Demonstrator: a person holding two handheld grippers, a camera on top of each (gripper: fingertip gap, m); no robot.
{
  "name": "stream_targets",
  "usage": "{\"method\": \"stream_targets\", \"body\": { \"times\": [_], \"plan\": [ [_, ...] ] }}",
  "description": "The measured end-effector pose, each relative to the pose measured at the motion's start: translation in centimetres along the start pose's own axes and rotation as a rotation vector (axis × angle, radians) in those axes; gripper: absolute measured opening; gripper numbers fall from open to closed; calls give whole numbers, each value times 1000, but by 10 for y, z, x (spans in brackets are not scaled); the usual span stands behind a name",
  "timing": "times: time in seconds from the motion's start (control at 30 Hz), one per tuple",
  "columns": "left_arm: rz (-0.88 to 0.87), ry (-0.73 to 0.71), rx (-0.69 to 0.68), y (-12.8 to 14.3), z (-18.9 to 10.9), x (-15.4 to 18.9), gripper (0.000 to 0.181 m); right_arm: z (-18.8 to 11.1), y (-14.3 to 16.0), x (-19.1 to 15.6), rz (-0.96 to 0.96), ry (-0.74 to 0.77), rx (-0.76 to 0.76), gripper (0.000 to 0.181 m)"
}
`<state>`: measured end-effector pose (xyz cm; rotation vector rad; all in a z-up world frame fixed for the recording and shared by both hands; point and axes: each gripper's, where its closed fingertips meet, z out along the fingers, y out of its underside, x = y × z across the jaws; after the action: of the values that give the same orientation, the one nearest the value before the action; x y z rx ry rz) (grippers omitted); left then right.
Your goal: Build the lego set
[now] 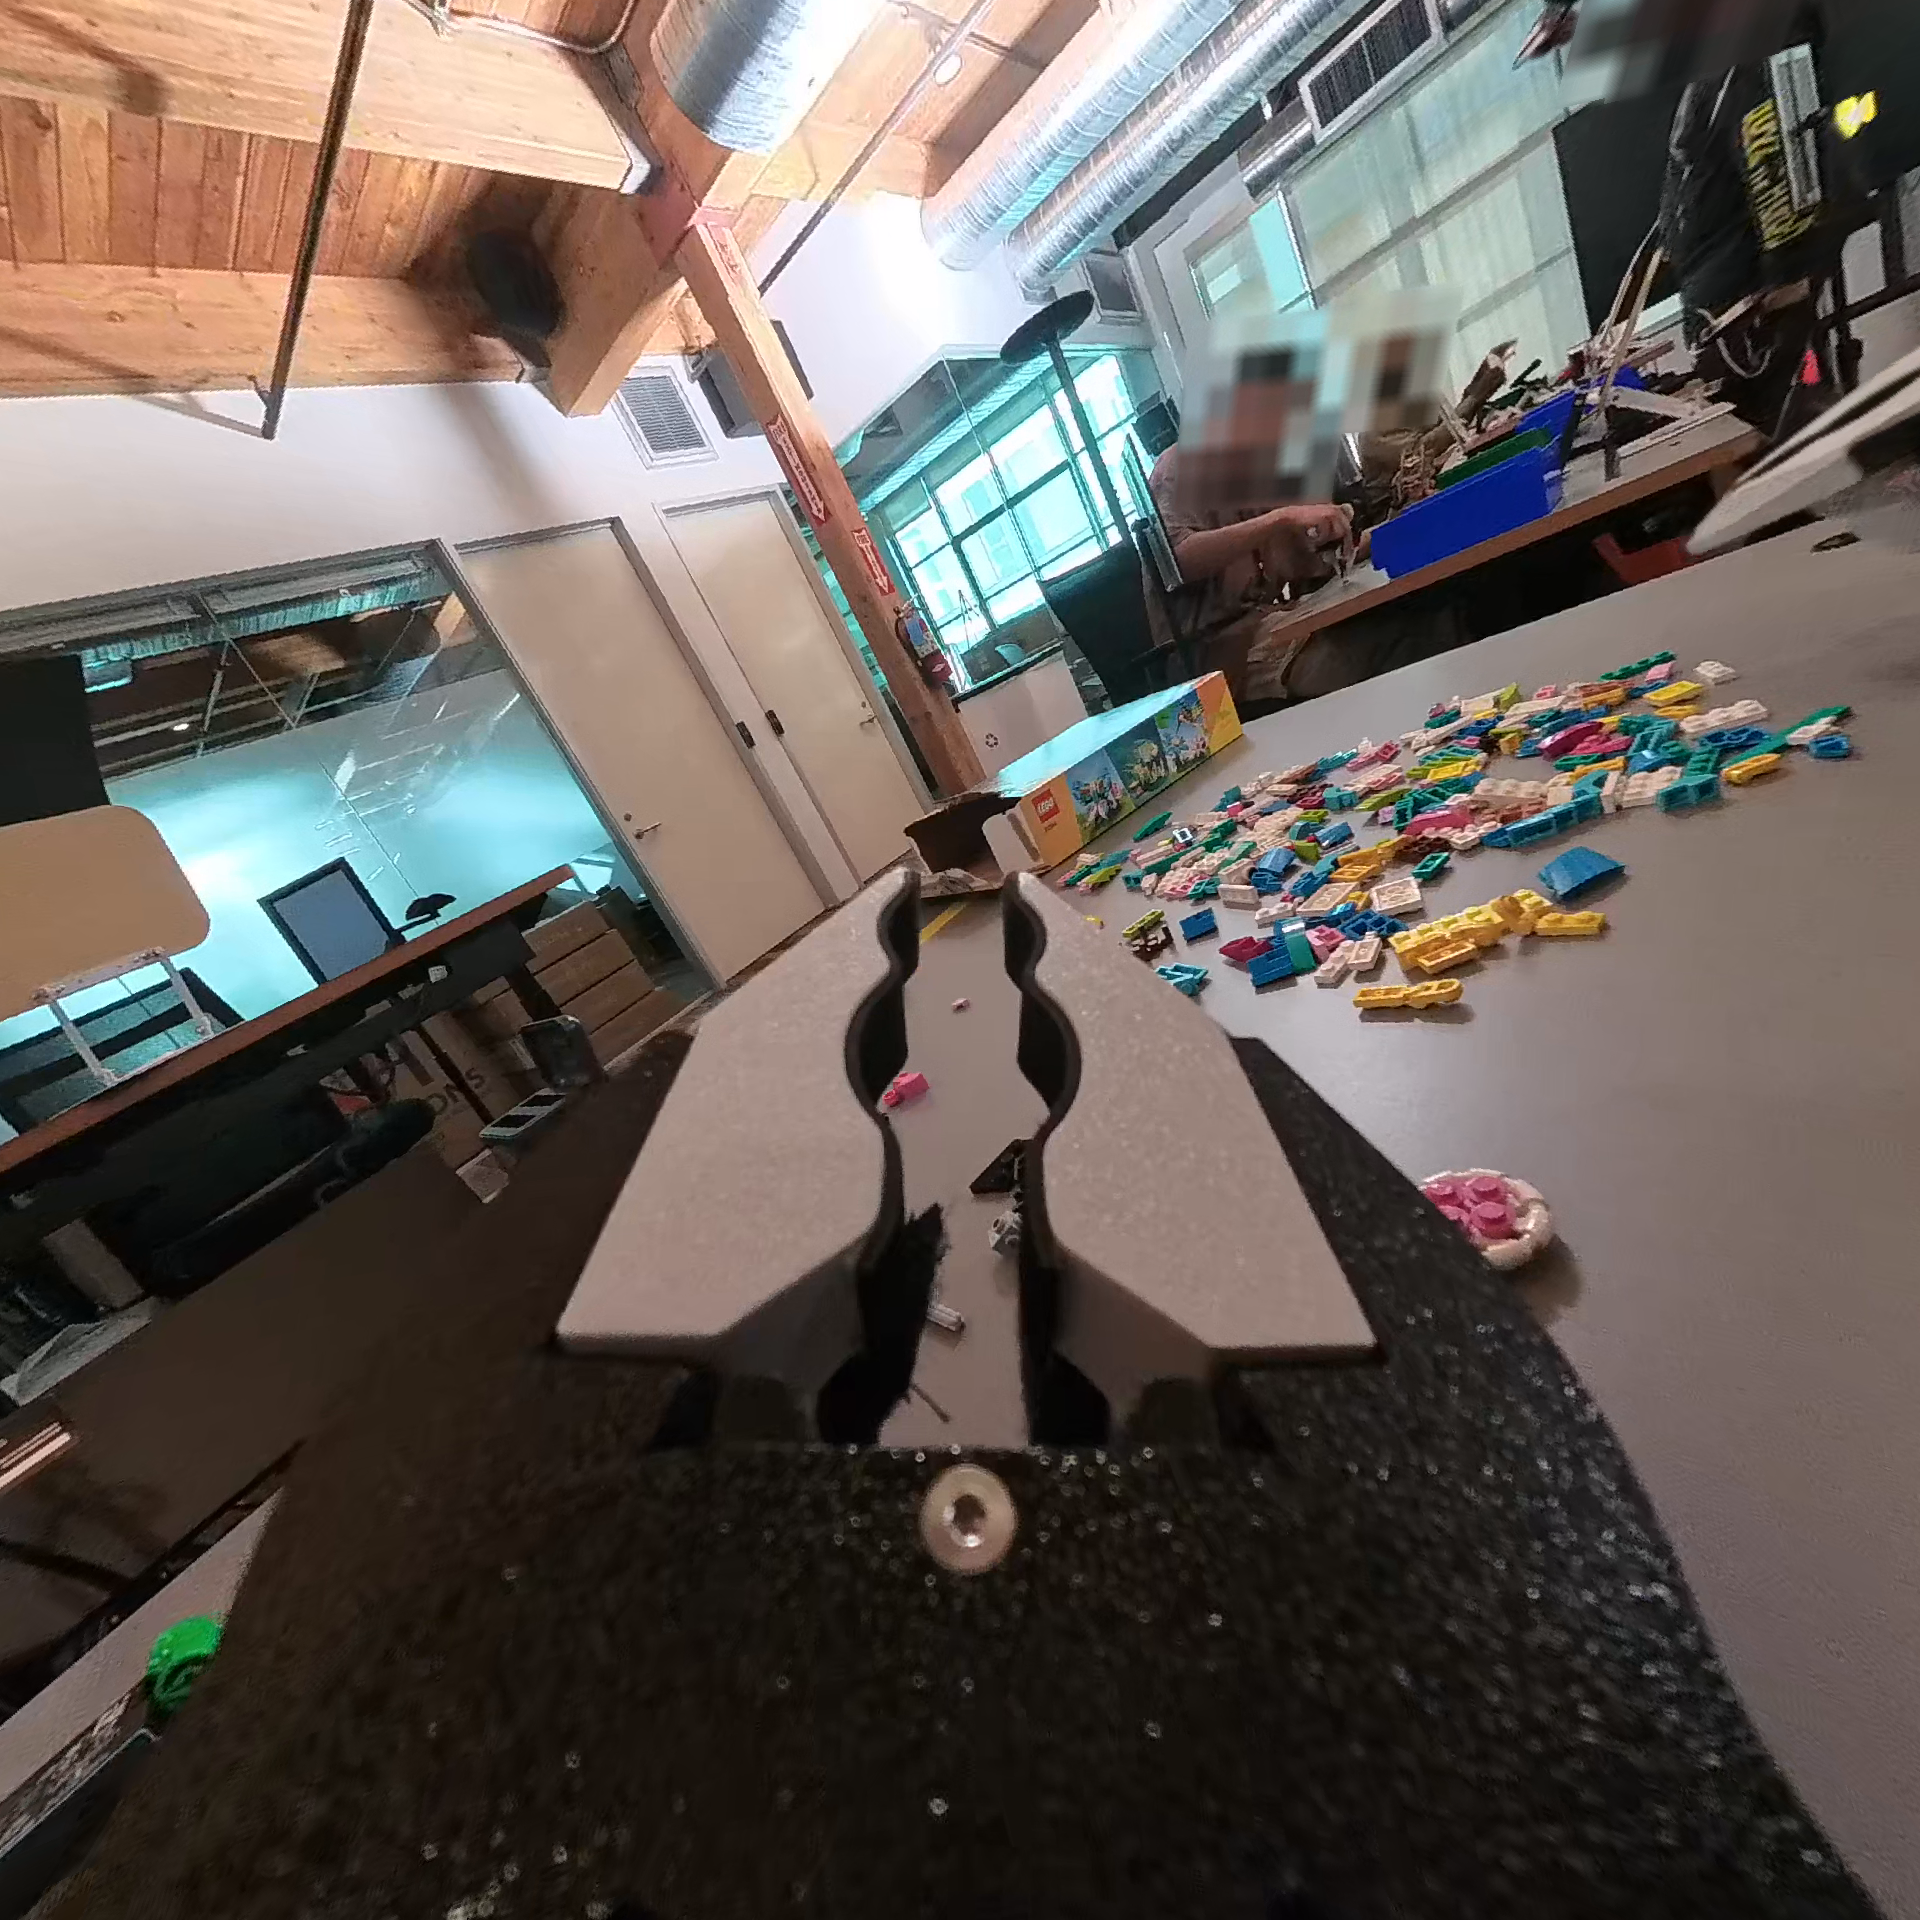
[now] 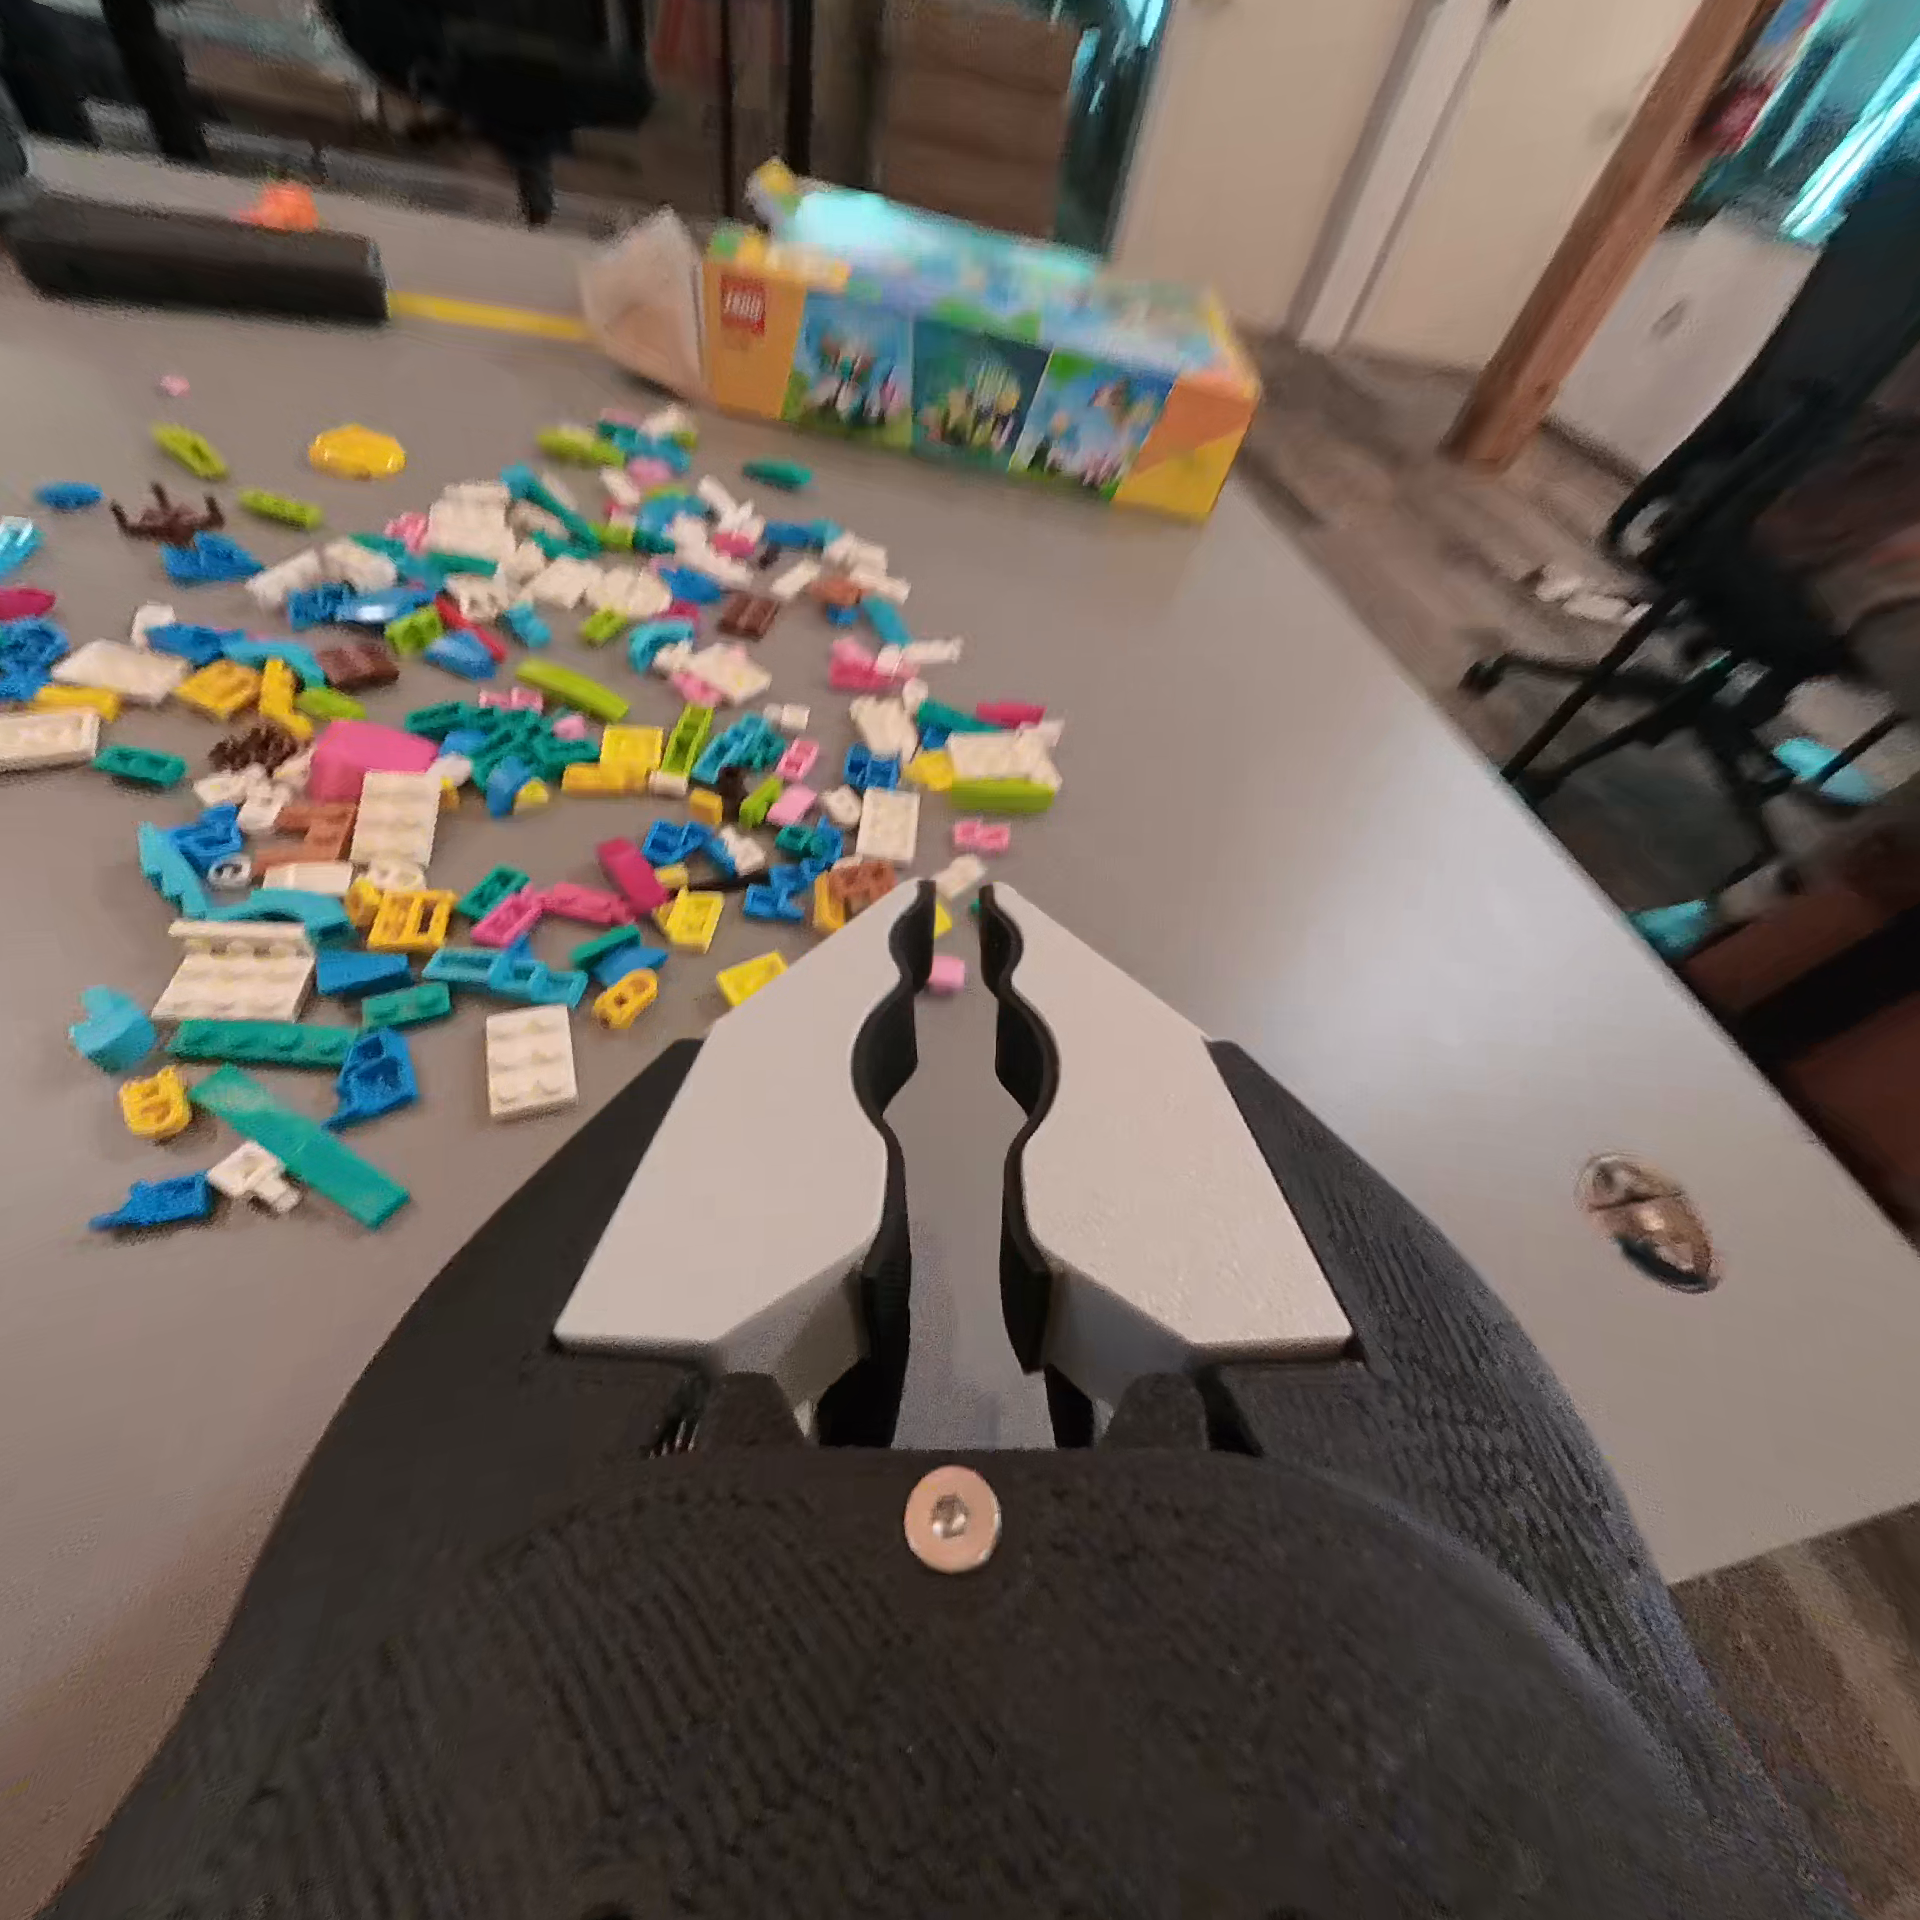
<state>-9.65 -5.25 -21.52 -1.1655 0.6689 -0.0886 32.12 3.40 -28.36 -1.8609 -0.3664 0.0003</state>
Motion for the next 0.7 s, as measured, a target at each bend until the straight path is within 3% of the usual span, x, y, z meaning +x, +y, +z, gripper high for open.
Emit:
{"method": "stream_targets", "body": {
  "times": [0.13, 0.27, 0.53, 0.7],
  "plan": [
    [0, 5, -6, 1, 0, 1, 12, 11, 24, -5, 0, -90, -170, 6],
    [-2, 11, -5, 1, 0, 1, 12, 23, 34, -4, 98, -175, -260, 19],
    [-7, 21, -15, 3, 0, 2, 11, 36, 42, -7, 49, -225, -335, 24],
    [-8, 27, -18, 4, 1, 3, 11, 37, 43, -9, 19, -233, -348, 17]
  ]
}}
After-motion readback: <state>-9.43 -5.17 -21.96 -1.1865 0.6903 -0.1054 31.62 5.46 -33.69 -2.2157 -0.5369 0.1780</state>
